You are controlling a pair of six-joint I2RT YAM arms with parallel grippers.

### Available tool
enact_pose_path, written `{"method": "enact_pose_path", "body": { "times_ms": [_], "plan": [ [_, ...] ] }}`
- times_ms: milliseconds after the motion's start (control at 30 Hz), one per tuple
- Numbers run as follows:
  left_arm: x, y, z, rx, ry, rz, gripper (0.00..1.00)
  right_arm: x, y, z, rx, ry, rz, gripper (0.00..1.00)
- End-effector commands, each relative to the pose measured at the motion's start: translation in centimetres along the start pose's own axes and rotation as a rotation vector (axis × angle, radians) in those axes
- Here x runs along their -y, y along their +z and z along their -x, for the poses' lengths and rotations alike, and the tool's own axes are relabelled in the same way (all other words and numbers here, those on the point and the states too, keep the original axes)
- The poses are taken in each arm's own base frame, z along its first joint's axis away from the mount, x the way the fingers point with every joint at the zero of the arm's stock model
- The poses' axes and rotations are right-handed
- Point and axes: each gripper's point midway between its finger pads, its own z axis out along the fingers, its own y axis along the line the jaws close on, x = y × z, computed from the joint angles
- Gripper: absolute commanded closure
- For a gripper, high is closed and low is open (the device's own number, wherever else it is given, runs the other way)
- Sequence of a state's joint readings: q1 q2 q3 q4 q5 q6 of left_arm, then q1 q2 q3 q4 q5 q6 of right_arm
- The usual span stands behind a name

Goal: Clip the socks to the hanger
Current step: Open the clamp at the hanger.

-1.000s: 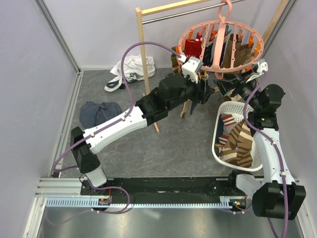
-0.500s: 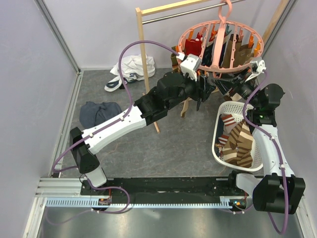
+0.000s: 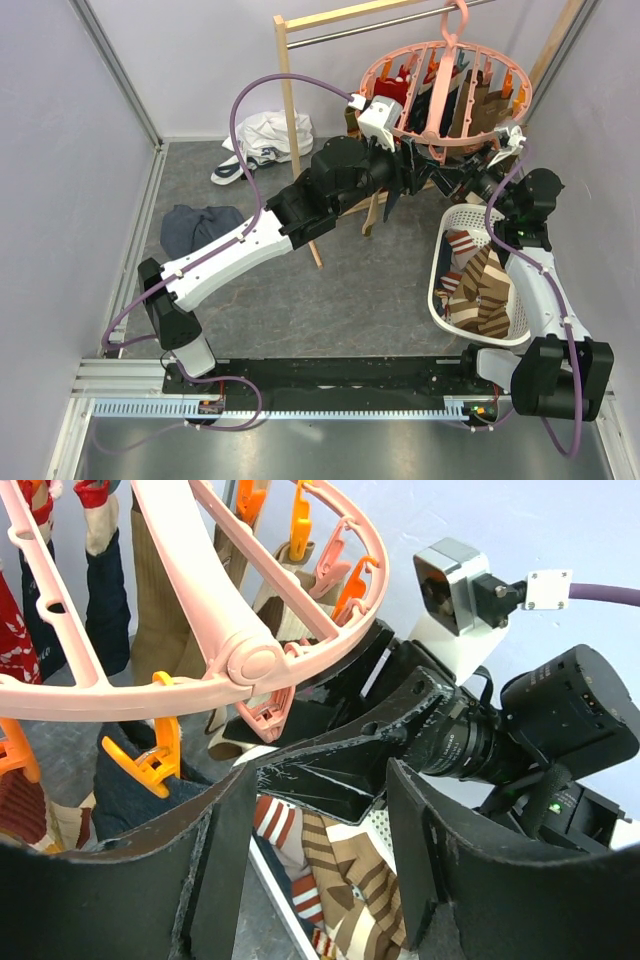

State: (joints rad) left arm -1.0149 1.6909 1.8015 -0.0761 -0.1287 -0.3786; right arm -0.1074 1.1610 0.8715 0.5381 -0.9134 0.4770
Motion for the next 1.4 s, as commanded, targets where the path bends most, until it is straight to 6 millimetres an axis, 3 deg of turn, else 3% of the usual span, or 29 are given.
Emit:
{"method": "enact_pose_path", "body": {
  "times_ms": [0,233,433,533,800,967,1167,1367],
  "plan": [
    [0.9,-0.2,2.2,0.048,-0.042,-0.017,0.4,-1.2,0.2,0.9,0.023,-0.057,0.057,0.54],
    [0.8,0.4,1.7,0.035,-0.039,-0.013,0.4,-2.0,0.3,1.4,0.034,-0.063,0.084,0.78],
    [0.1,1.1,1.3,0.024,-0.048,0.024,0.41,-3.1,0.7,1.0,0.028,-0.075,0.102,0.89],
    [-0.2,1.4,0.8,0.012,-0.045,0.044,0.41,-3.4,0.9,0.8,0.02,-0.078,0.1,0.91],
    [-3.5,1.0,0.5,0.009,0.021,0.205,0.35,-4.1,1.2,1.0,-0.005,-0.111,0.098,0.95],
    [-3.7,1.2,0.7,0.021,0.017,0.224,0.32,-5.4,1.8,0.6,-0.023,-0.124,0.131,0.95],
    [-3.3,2.5,0.2,0.02,-0.021,0.205,0.33,-5.3,2.2,0.2,-0.04,-0.142,0.117,0.95],
    [-4.6,3.1,-0.2,0.049,-0.015,0.264,0.36,-5.5,2.5,0.2,-0.041,-0.146,0.118,0.95]
  ]
}}
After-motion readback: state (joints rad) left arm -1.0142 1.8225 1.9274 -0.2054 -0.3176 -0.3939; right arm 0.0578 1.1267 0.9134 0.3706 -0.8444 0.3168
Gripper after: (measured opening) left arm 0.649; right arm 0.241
